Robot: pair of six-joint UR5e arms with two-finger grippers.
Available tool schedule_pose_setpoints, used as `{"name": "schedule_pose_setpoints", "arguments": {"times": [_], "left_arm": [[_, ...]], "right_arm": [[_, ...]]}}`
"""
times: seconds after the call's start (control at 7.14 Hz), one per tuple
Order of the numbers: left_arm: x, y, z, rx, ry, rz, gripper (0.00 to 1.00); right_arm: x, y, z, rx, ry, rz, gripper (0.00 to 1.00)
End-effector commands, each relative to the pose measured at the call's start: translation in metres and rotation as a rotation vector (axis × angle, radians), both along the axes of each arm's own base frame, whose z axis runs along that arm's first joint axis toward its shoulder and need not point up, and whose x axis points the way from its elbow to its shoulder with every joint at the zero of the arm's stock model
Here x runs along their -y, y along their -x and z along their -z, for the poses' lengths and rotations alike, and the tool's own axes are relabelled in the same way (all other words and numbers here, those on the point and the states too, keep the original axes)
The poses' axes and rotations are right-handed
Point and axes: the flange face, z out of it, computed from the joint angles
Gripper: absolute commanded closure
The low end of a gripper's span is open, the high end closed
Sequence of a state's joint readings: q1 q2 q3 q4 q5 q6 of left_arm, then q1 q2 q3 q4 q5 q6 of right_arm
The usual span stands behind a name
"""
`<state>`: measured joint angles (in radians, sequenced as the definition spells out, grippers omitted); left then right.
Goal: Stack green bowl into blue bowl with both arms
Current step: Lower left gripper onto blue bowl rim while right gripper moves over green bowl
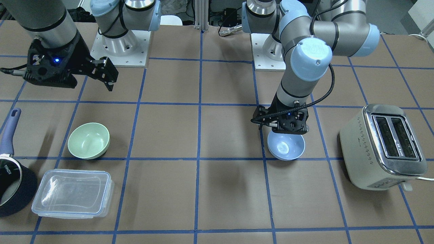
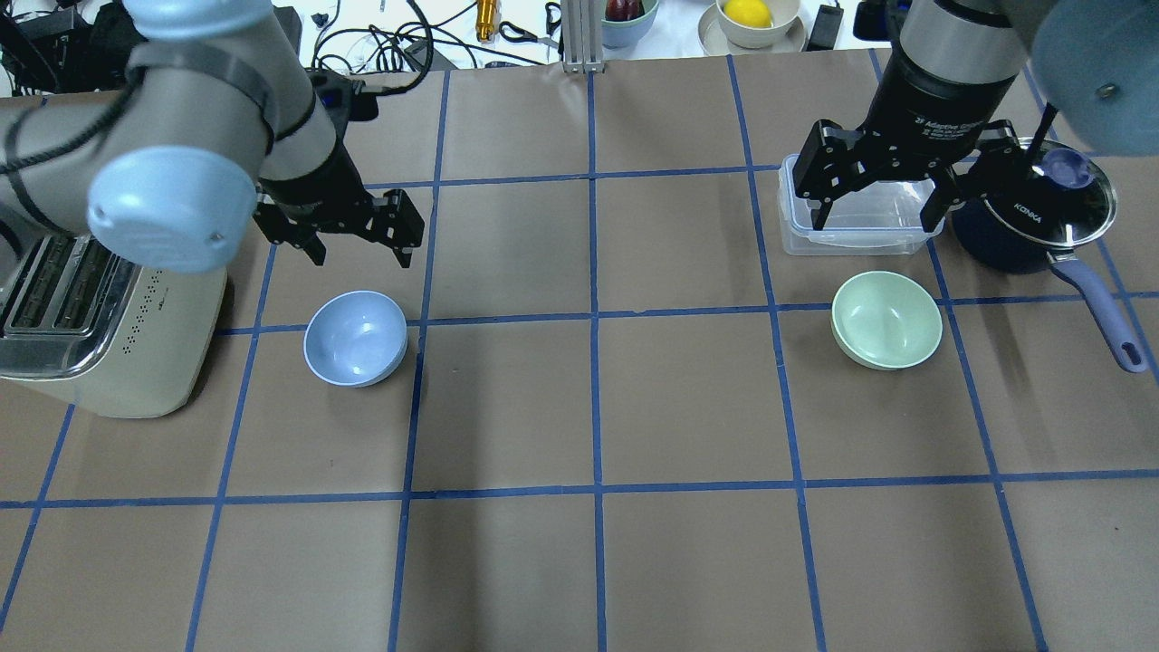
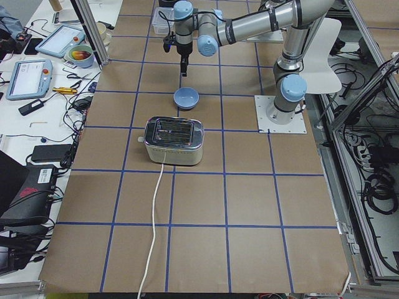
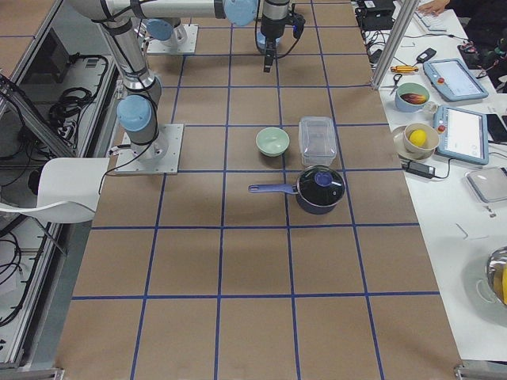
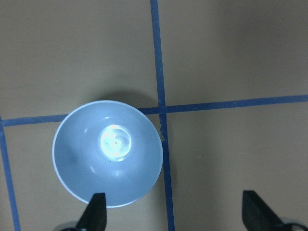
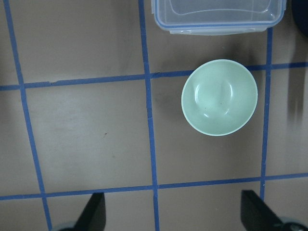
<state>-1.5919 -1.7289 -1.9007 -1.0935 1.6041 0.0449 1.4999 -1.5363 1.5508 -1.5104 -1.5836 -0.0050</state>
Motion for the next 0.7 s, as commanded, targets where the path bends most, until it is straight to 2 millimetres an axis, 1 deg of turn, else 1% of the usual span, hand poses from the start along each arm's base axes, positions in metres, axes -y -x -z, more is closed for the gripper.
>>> {"name": "schedule_pose_setpoints", "arguments": {"times": [0.0, 0.14, 0.28, 0.42, 0.56], "left_arm": [[0.004, -0.007, 0.063, 0.058, -0.037, -0.006, 0.00], [0.011, -0.006, 0.082, 0.060, -0.034, -0.005, 0.00], [0.016, -0.006, 0.093, 0.058, -0.041, -0.003, 0.00], [0.014, -0.005, 0.099, 0.058, -0.057, 0.004, 0.32], [0.016, -0.006, 0.098, 0.055, -0.051, 0.000, 0.81]], "right_arm": [[0.029, 0.088, 0.037, 0.030, -0.059, 0.030, 0.00], [0.037, 0.117, 0.061, 0.044, -0.070, 0.010, 0.00], [0.042, 0.146, 0.095, 0.055, -0.078, 0.009, 0.00], [0.039, 0.164, 0.131, 0.074, -0.078, 0.012, 0.00], [0.035, 0.161, 0.168, 0.104, -0.076, 0.006, 0.00]]}}
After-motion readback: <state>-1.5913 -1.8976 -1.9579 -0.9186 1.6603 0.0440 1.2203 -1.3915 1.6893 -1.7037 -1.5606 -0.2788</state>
